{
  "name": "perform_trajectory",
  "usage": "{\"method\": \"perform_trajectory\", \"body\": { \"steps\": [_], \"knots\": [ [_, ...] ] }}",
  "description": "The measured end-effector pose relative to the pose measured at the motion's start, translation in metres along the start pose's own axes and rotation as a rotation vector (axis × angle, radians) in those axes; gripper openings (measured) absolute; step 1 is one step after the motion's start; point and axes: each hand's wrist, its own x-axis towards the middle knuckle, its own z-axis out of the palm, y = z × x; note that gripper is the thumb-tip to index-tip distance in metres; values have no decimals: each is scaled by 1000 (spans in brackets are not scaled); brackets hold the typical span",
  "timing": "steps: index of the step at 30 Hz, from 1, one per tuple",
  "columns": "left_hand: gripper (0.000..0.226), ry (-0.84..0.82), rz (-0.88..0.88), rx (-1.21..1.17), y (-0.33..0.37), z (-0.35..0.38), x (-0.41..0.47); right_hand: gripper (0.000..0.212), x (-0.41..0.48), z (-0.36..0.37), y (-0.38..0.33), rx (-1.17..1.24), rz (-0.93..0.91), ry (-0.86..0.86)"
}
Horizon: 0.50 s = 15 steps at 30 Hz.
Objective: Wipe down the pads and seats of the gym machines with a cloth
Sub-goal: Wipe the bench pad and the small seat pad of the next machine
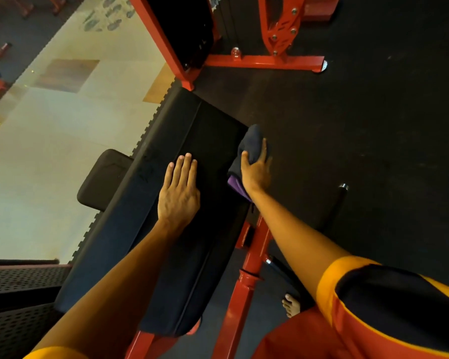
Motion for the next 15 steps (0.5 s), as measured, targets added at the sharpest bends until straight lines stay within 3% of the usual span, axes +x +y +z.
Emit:
{"method": "perform_trajectory", "body": {
  "steps": [3, 9, 15],
  "knots": [
    [65, 7, -15, -18, 4, -5, 11, 74, -12, 2, -2, -14, 33, 8],
    [66, 47, -69, 7, 15, 1, 32, 82, -77, 8, 39, 114, -112, -10],
    [66, 79, -70, -5, 16, 5, 36, 92, 40, 1, 13, 168, 163, -64]
  ]
}}
